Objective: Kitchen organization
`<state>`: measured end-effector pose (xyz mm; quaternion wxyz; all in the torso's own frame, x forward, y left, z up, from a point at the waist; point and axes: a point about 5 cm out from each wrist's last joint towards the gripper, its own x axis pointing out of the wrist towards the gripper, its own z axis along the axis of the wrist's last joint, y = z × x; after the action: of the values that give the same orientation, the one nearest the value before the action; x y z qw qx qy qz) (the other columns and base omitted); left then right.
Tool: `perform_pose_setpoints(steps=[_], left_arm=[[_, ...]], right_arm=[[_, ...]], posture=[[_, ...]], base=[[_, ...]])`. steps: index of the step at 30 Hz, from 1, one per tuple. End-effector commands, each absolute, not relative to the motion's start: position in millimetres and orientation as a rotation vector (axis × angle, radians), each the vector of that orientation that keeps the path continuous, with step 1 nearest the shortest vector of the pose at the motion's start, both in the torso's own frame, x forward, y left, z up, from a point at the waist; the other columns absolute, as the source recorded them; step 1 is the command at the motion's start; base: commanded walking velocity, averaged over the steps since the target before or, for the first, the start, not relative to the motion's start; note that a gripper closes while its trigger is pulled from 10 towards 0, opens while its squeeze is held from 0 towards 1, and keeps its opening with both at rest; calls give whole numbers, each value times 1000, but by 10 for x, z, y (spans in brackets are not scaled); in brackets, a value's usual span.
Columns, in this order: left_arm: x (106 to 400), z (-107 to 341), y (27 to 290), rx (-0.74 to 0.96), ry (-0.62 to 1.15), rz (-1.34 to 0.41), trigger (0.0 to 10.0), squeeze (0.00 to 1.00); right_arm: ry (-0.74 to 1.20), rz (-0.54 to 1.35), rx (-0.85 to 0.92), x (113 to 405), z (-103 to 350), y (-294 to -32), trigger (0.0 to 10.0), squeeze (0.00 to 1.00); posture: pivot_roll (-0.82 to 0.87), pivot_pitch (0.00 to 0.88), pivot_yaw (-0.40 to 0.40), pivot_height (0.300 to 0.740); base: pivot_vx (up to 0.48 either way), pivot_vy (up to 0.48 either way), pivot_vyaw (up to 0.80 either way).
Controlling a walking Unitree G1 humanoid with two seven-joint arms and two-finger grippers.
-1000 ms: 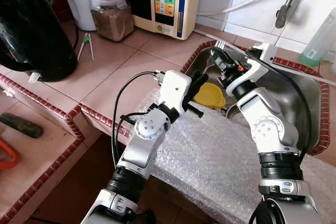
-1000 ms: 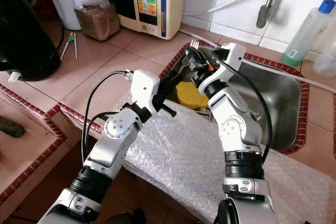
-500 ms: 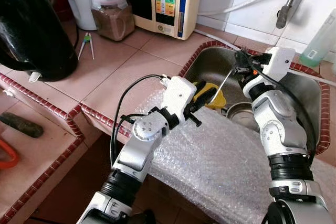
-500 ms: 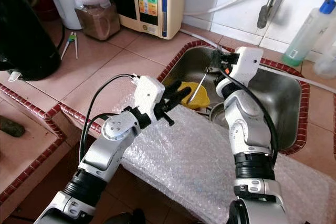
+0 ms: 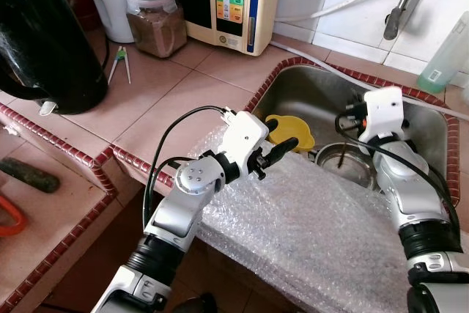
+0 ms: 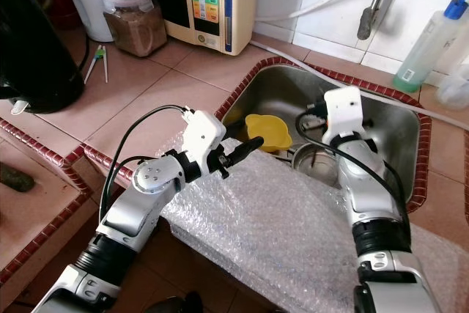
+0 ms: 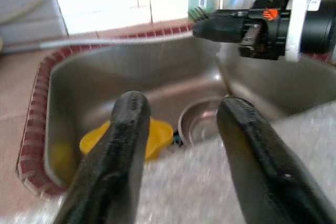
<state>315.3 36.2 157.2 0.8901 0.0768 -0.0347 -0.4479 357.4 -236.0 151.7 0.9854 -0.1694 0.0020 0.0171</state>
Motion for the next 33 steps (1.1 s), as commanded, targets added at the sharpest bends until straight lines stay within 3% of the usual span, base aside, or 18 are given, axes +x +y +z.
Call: perform_pose_setpoints(steps=[1, 6, 7, 8, 9, 10, 11, 13, 15, 22, 30, 33], left_arm=[[3118, 1541, 338, 178, -58, -951, 10000, 1000], [3093, 1481, 327, 204, -45, -946, 10000, 1000], [3089, 1473, 319, 207, -43, -947, 10000, 1000], [3086, 1469, 313, 208, -41, -950, 10000, 1000], [3084, 1468, 306, 208, -40, -954, 10000, 1000], [3083, 1468, 301, 208, -39, -957, 10000, 1000], [3085, 1465, 291, 219, -37, -963, 10000, 1000], [3093, 1457, 291, 255, -42, -963, 10000, 1000], [3095, 1448, 289, 266, -40, -962, 10000, 1000], [3108, 1438, 285, 261, -32, -951, 10000, 1000], [3241, 1538, 370, 237, -79, -789, 10000, 1000], [3294, 1606, 431, 255, -115, -714, 10000, 1000]], right_arm=[[30, 33, -365, 3545, 1439, -2419, 0, 0], [75, 25, -359, 3511, 1308, -2449, 0, 0], [81, 30, -349, 3510, 1289, -2440, 196, 0], [88, 36, -343, 3508, 1270, -2430, 1373, 0], [94, 40, -336, 3508, 1251, -2419, 9059, 1000], [98, 43, -334, 3507, 1239, -2413, 9059, 1000], [117, 57, -331, 3505, 1194, -2392, 10000, 1000], [130, 84, -334, 3501, 1153, -2360, 10000, 1000], [122, 139, -446, 3488, 1118, -2293, 10000, 1000], [121, 178, -386, 3466, 1067, -2187, 10000, 1000], [32, 161, -314, 3508, 1232, -2135, 10000, 1000], [-42, 201, -385, 3497, 1367, -2087, 10000, 1000]], posture=[[-55, 124, -1, 740], [-53, 121, -4, 740], [-54, 121, -4, 740], [-54, 120, -5, 740], [-57, 118, -5, 740], [-57, 118, -5, 740], [-59, 117, -7, 740], [-64, 120, -5, 740], [-65, 122, -5, 740], [-69, 116, -8, 740], [-75, 107, -15, 740], [-73, 106, -15, 740]], base=[[0, 0, 0], [0, 0, 0], [0, 0, 0], [0, 0, 0], [0, 0, 0], [0, 0, 0], [0, 0, 0], [0, 0, 0], [0, 0, 0], [0, 0, 0], [0, 0, 0], [0, 0, 0]])
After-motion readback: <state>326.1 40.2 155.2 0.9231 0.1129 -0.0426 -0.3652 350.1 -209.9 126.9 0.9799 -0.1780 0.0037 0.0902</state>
